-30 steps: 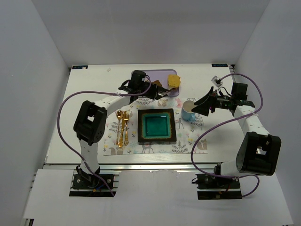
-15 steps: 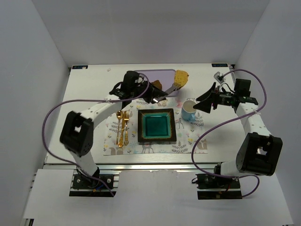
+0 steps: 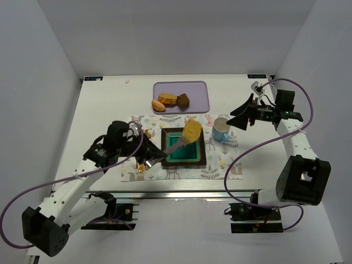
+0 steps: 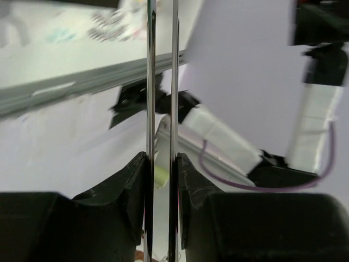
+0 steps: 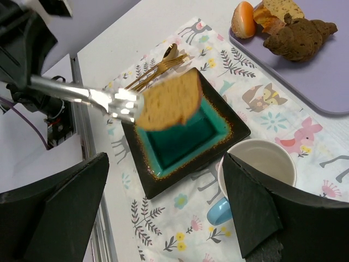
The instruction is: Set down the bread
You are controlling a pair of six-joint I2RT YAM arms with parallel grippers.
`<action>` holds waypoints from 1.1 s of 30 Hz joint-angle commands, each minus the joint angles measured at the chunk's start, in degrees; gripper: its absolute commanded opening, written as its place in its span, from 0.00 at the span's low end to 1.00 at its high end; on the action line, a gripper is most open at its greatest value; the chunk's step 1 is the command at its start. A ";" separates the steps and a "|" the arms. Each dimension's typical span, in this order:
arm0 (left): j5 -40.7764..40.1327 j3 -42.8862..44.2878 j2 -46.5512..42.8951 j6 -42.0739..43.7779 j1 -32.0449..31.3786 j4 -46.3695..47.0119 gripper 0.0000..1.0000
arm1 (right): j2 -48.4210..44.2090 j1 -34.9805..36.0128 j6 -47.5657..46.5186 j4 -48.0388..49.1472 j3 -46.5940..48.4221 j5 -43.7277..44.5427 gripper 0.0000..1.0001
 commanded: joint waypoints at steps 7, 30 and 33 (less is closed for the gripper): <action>-0.84 -8.34 -2.32 0.92 0.19 -3.59 0.00 | -1.08 -0.25 -0.63 -1.33 2.36 -0.69 0.89; -9.63 7.13 -3.37 5.04 4.31 -17.29 0.21 | -1.34 -0.25 -1.51 -2.47 0.95 -1.57 0.89; -11.65 10.11 -1.88 9.78 9.22 -19.66 0.19 | -1.25 -0.16 -1.51 -2.30 1.13 -1.65 0.89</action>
